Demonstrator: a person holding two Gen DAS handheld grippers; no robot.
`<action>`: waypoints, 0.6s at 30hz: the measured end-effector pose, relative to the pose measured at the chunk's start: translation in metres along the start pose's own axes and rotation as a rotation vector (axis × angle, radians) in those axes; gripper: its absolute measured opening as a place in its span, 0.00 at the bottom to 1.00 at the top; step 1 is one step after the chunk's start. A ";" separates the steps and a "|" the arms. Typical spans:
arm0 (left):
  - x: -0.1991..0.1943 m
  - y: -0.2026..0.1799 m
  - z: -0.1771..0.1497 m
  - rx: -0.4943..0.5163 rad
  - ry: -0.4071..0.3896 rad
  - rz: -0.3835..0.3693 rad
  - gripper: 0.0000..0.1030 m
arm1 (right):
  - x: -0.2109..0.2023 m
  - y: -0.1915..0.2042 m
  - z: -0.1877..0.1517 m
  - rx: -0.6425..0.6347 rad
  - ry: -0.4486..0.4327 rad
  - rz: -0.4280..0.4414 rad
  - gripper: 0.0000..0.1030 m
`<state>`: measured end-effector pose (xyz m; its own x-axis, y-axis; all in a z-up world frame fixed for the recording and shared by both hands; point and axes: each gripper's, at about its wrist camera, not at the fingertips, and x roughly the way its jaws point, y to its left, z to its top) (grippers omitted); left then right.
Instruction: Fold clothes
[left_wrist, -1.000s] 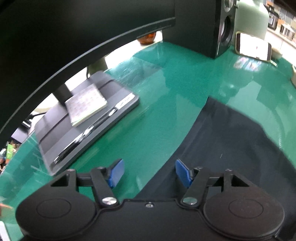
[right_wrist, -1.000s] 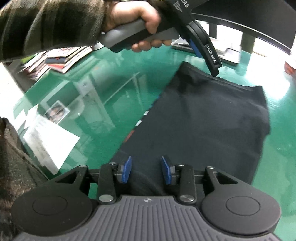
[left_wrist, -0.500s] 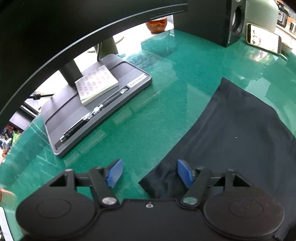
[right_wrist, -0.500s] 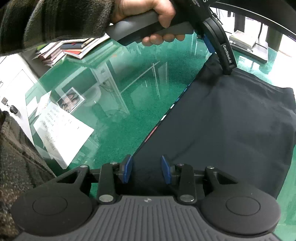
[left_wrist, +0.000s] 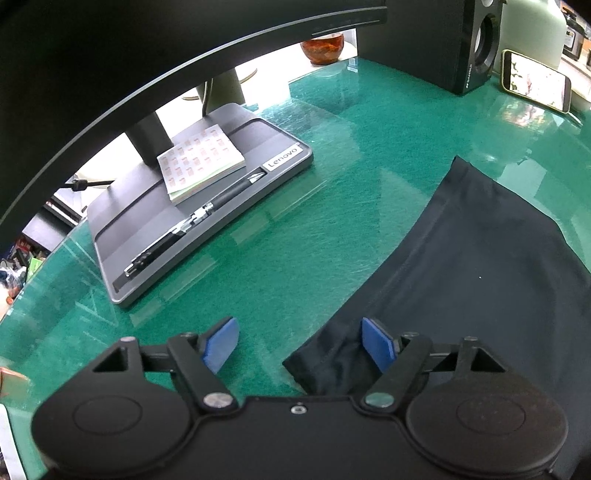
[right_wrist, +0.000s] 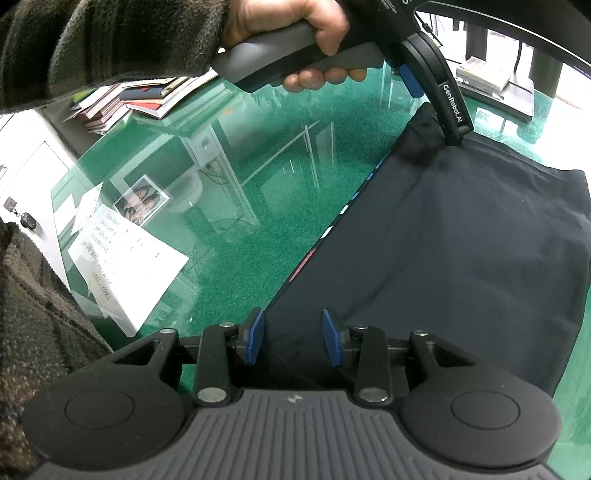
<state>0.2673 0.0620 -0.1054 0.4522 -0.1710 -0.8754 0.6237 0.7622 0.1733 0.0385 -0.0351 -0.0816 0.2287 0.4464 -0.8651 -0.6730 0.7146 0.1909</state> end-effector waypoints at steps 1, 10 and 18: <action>0.000 0.000 0.000 0.000 0.000 0.001 0.73 | 0.000 0.000 0.000 0.000 0.000 0.000 0.35; 0.001 0.001 0.000 0.002 0.003 0.009 0.77 | 0.000 0.000 0.000 0.006 0.000 0.004 0.35; 0.002 0.000 0.001 0.002 0.004 0.015 0.79 | 0.000 0.001 0.000 0.010 -0.001 0.004 0.35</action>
<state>0.2690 0.0614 -0.1066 0.4592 -0.1571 -0.8743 0.6179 0.7636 0.1874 0.0382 -0.0346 -0.0813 0.2269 0.4496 -0.8639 -0.6669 0.7182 0.1985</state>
